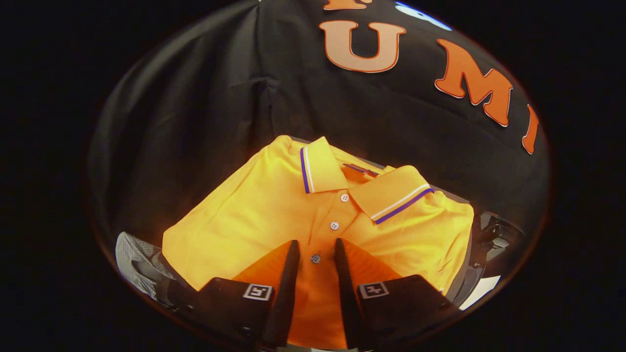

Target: Put the clothes into the washing machine and then close the washing machine lid.

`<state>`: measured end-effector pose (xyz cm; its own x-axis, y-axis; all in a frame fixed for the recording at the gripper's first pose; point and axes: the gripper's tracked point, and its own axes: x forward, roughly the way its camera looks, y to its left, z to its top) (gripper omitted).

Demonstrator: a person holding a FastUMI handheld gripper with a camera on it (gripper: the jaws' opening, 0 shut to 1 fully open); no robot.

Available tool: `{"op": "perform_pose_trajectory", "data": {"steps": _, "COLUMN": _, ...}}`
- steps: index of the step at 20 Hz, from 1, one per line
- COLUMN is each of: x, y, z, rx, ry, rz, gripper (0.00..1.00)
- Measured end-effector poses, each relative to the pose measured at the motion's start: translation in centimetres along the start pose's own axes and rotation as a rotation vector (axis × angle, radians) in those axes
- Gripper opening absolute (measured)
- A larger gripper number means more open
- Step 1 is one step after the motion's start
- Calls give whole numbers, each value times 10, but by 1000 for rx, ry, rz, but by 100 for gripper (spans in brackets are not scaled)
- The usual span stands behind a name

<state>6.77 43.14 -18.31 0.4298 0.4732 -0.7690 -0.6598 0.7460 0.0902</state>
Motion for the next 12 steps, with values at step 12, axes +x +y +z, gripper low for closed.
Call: {"op": "perform_pose_trajectory", "data": {"steps": 12, "x": -29, "y": 3, "z": 26, "rx": 252, "ry": -536, "rz": 149, "gripper": 8}}
